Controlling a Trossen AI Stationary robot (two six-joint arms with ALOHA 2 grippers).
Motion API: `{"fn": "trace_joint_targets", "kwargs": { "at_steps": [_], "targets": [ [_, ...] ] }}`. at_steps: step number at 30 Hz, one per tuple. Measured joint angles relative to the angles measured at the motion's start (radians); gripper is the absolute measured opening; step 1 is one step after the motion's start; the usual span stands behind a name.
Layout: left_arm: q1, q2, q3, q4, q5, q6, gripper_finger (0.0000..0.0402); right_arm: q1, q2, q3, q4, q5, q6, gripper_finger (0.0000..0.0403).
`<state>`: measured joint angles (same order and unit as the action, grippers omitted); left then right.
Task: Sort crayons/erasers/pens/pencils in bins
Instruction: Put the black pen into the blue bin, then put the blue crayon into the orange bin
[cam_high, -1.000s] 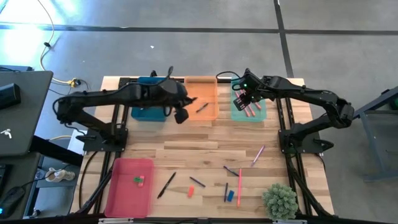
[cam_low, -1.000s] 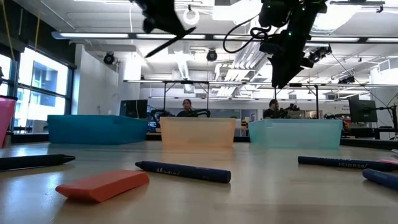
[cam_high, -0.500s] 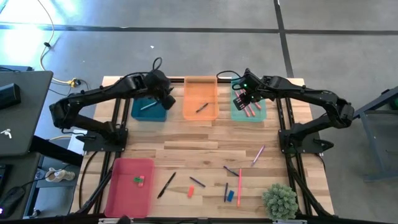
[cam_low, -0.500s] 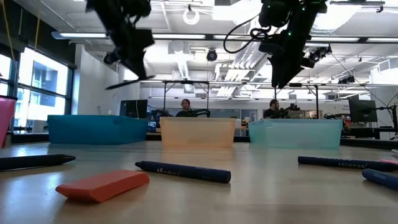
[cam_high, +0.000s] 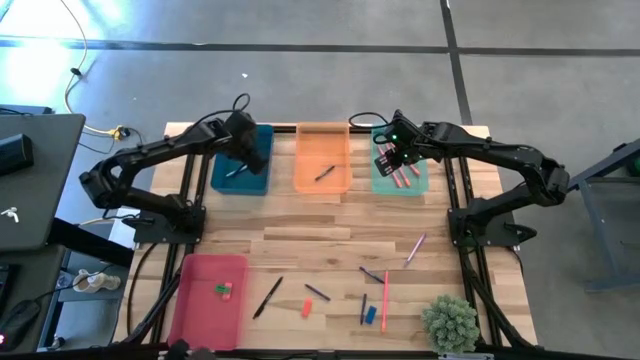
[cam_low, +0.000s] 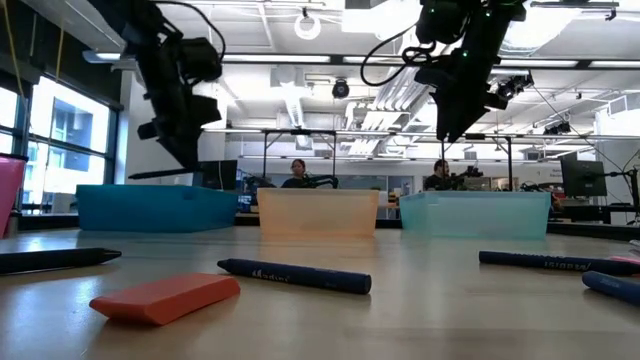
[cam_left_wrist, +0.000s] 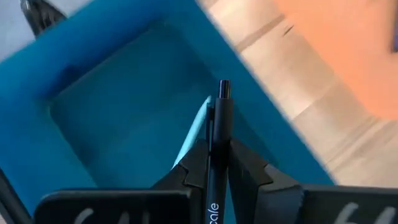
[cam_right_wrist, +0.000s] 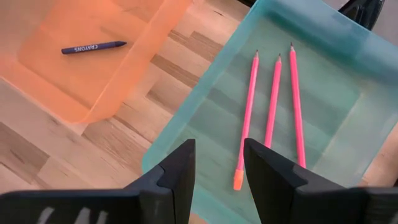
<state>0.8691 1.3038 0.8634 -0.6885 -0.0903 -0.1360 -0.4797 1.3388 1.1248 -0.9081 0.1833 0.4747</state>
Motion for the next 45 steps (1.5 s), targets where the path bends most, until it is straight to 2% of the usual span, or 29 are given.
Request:
{"fn": "trace_joint_targets", "kwargs": {
  "at_steps": [20, 25, 36, 45],
  "targets": [
    [0.083, 0.123, -0.031, 0.004, 0.060, 0.061, 0.0029, 0.030, 0.000, 0.000, 0.008, 0.001, 0.196, 0.0128],
    [0.082, 0.127, -0.031, 0.007, 0.054, 0.068, 0.0058, 0.062, 0.000, 0.000, 0.008, 0.025, 0.234, 0.0128],
    [0.082, 0.127, -0.024, -0.004, 0.053, 0.087, 0.0148, 0.135, 0.000, 0.000, 0.008, 0.050, 0.298, 0.0128],
    [0.079, 0.123, 0.135, -0.098, 0.056, 0.087, 0.0160, 0.236, 0.000, 0.000, 0.008, 0.054, 0.333, 0.0128]
  ]
}}
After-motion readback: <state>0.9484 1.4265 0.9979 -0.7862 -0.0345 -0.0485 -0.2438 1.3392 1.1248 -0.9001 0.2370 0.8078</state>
